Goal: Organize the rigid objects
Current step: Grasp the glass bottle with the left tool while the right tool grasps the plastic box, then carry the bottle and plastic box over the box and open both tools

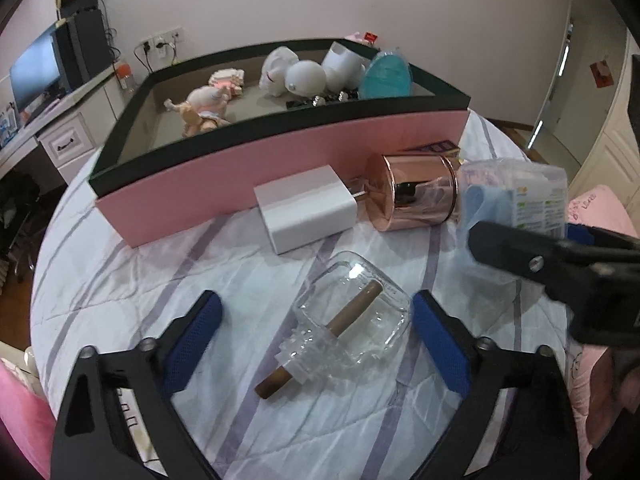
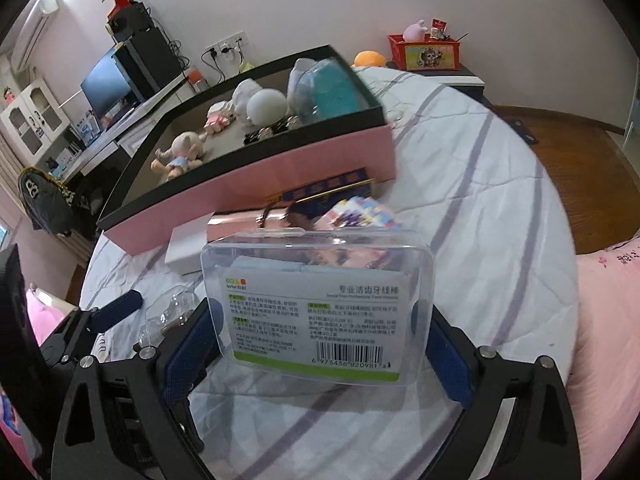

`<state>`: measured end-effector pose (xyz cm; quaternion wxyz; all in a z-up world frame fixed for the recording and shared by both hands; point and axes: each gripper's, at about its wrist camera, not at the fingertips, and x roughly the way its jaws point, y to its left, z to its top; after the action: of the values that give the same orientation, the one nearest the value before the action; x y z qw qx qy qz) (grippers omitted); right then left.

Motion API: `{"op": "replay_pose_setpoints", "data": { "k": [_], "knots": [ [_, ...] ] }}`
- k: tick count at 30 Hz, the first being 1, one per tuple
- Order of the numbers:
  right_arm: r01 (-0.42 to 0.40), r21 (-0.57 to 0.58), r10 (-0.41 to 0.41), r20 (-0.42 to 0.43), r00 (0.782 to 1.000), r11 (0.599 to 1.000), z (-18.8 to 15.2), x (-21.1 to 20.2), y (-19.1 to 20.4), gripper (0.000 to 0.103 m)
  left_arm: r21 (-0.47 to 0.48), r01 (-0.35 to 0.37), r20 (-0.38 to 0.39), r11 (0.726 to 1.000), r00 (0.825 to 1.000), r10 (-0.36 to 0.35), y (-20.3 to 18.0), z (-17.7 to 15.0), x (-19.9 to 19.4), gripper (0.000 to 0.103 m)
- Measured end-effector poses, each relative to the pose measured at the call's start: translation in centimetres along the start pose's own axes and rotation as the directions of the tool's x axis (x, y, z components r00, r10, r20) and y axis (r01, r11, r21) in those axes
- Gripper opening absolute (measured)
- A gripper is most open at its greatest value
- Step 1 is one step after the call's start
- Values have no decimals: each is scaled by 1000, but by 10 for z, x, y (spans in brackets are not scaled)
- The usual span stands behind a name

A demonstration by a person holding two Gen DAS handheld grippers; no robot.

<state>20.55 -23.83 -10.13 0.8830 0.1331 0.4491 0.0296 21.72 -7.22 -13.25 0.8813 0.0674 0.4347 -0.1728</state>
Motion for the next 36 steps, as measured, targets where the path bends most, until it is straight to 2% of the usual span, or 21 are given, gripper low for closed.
{"op": "replay_pose_setpoints", "data": {
  "k": [2, 7, 10, 15, 27, 36],
  "knots": [
    [-4, 2, 4, -1, 1000, 1000, 1, -1, -3, 96, -1, 7, -4, 1000, 1000, -7, 0, 0, 0, 85],
    [-14, 9, 14, -4, 1000, 1000, 1, 0, -5, 96, -48, 34, 4, 998, 999, -34, 10, -1, -4, 56],
    [-22, 3, 22, -4, 1000, 1000, 0, -1, -5, 96, -98, 76, 7, 992, 997, -76, 20, -2, -8, 56],
    [-35, -17, 35, -4, 999, 999, -2, -4, -2, 96, -129, 80, 17, 988, 997, -78, 22, -6, -14, 56],
    [-66, -37, 67, 25, 997, 997, 0, -25, -2, 96, -154, 45, 72, 987, 997, -34, 29, 1, -44, 56],
    [-103, -88, 108, 58, 992, 991, 21, -41, 16, 96, -154, 5, 153, 988, 988, 19, 43, 31, -77, 56]
  ]
}}
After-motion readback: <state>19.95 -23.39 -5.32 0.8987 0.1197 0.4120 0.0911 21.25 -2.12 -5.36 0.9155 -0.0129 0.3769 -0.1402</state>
